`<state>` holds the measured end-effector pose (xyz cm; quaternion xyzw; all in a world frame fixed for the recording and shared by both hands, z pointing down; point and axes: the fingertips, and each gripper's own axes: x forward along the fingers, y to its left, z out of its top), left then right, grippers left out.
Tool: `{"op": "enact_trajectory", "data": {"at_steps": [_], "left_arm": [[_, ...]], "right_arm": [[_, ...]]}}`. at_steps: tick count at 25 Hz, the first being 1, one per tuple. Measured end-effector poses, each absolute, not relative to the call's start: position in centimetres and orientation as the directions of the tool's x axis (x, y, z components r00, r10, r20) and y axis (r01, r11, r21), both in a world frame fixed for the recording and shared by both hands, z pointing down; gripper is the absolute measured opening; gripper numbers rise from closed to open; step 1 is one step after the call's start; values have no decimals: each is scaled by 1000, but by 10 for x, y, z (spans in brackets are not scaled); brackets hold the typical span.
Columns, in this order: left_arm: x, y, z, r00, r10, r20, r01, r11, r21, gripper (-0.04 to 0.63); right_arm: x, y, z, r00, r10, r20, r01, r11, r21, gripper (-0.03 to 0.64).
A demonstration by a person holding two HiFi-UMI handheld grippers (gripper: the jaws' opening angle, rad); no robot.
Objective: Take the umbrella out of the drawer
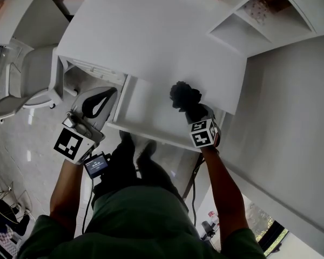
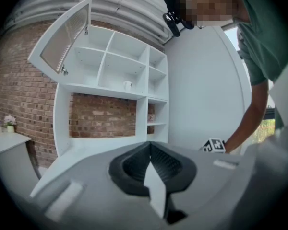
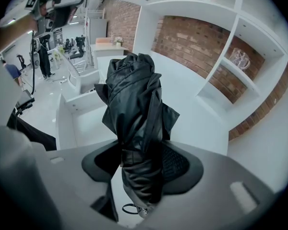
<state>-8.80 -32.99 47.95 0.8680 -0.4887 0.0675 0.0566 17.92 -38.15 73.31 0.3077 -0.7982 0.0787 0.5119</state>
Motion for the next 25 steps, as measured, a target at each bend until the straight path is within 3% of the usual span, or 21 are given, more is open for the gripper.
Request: {"op": "enact_trajectory", "data": {"at_steps": [12, 25], "left_arm": [[-96, -328, 479, 489, -856, 169, -870, -493, 18, 0], [-107, -329, 471, 474, -863, 177, -877, -480, 9, 0]], "right_arm": [[209, -454, 731, -224, -444, 868, -629, 746, 219, 244], [206, -509, 746, -141, -374, 917, -640, 741, 203, 245]]}}
